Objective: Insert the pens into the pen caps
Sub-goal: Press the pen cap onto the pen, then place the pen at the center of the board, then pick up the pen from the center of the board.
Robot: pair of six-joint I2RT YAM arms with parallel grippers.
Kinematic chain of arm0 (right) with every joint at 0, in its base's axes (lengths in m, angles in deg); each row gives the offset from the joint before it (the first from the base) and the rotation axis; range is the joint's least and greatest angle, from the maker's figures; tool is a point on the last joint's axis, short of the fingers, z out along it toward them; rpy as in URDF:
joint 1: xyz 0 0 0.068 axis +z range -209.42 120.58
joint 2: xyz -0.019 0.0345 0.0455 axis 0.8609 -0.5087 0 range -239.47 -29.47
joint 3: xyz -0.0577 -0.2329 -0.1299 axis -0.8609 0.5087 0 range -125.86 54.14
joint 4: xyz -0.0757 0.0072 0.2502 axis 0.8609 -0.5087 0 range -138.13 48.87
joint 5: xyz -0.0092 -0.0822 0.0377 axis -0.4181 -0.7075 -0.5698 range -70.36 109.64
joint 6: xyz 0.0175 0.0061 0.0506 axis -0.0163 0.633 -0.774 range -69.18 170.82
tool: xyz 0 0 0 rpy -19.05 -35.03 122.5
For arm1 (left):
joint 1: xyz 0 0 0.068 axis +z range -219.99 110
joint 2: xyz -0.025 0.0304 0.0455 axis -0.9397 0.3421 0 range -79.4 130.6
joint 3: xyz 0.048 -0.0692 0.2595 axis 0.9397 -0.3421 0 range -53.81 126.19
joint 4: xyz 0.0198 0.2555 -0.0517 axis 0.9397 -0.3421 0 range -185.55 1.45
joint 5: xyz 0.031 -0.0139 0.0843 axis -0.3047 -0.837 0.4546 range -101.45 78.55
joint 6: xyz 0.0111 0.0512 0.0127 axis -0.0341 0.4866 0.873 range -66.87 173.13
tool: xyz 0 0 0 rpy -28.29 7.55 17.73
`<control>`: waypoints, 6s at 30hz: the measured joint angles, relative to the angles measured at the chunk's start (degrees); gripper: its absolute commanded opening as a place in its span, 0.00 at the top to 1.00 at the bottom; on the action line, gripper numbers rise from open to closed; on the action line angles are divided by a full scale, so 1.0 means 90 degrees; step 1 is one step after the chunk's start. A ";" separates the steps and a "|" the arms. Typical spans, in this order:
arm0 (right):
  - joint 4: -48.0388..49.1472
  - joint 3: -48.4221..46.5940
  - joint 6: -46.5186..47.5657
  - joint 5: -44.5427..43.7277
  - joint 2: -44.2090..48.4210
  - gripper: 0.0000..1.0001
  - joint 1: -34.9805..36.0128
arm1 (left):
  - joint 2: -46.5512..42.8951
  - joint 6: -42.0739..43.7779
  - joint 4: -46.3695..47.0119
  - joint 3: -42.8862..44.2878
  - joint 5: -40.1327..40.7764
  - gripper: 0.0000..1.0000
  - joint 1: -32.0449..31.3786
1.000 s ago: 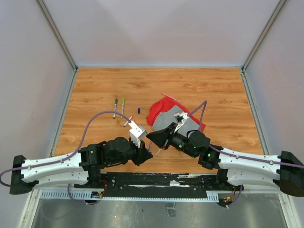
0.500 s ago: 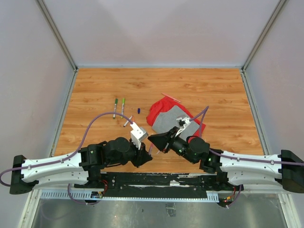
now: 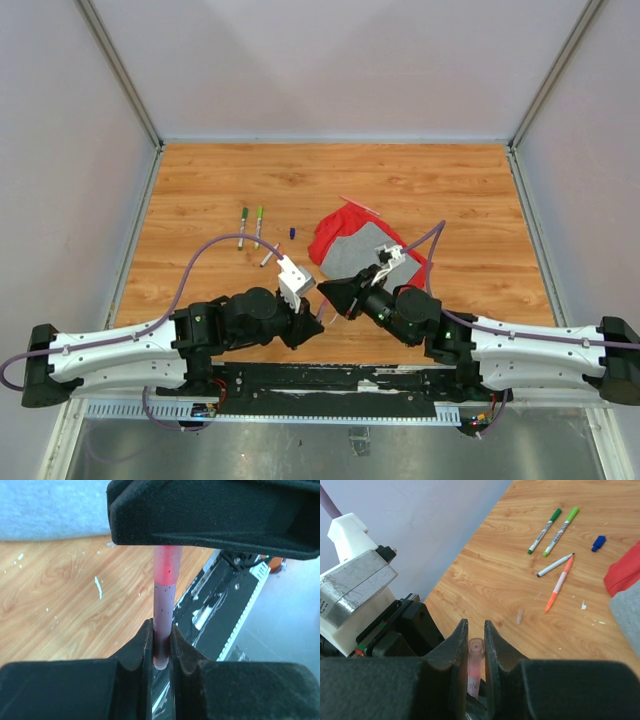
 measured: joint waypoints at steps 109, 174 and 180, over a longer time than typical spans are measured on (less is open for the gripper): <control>-0.5141 -0.0376 0.0401 0.2584 0.1593 0.14 -0.3235 | 0.7123 0.1185 -0.0996 0.3976 -0.0002 0.77 0.5909; -0.6188 -0.1841 0.1518 0.1685 0.0197 0.16 -0.3657 | 0.2273 0.1246 -0.1341 0.2652 -0.0624 0.51 0.5328; -0.5984 -0.2409 0.2018 0.2096 -0.0981 0.19 -0.4345 | 0.1746 0.1481 -0.1341 0.2174 -0.0743 0.51 0.5328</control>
